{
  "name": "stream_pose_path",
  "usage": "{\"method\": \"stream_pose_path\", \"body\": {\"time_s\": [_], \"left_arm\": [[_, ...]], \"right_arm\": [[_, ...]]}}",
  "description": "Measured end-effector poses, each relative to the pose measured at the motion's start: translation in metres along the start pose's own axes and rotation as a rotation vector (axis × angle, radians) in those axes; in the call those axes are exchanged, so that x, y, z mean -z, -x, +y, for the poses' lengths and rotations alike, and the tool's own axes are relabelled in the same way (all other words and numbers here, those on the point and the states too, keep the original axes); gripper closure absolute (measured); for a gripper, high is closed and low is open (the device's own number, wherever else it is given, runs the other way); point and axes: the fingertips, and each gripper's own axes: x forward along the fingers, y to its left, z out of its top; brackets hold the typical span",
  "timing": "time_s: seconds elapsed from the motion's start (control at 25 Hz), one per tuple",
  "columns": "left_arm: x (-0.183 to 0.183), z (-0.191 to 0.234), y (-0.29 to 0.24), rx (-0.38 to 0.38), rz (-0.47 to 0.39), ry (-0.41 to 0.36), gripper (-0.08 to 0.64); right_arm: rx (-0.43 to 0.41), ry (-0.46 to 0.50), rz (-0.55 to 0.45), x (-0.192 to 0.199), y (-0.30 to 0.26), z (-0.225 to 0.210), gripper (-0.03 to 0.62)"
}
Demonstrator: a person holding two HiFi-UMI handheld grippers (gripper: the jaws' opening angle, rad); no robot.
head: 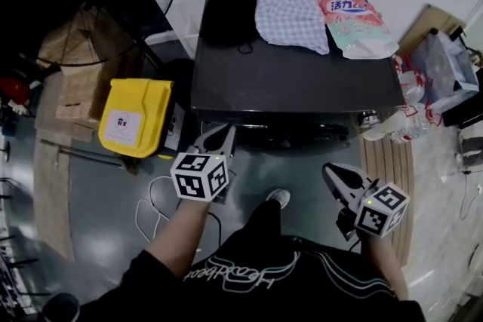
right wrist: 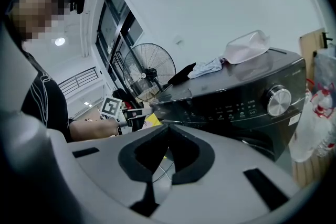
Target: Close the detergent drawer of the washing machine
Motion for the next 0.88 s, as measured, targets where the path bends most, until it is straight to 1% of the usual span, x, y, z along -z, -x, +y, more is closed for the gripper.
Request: {"method": "stream_pose_path", "body": {"time_s": [0.16,0.32,0.44,0.56,0.68,0.8,0.88], "left_arm": [[-0.009,-0.040,0.036,0.094,-0.029,-0.026,0.538],[-0.017,-0.085,0.079,0.190,-0.069,-0.069,0.538],[-0.021,-0.115,0.110,0.244,-0.095,-0.099,0.538],[-0.024,-0.143,0.143,0.296,-0.122,-0.108,0.538],[-0.025,-0.171,0.175,0.361,-0.151,-0.137,0.538],[-0.028,-0.195,0.200,0.401,-0.172,-0.169,0.538],[-0.031,-0.207,0.212,0.417,-0.184,-0.171,0.538]], "right_arm": [[-0.020,0.027,-0.013,0.000,0.009,0.019,0.566],[-0.046,0.072,-0.041,-0.005,0.023,0.043,0.566],[-0.072,0.107,-0.065,-0.009,0.036,0.067,0.566],[-0.103,0.132,-0.085,-0.010,0.050,0.093,0.566],[-0.136,0.161,-0.123,-0.013,0.065,0.120,0.566],[-0.163,0.185,-0.168,-0.017,0.081,0.144,0.566],[-0.172,0.196,-0.190,-0.019,0.091,0.157,0.566]]}}
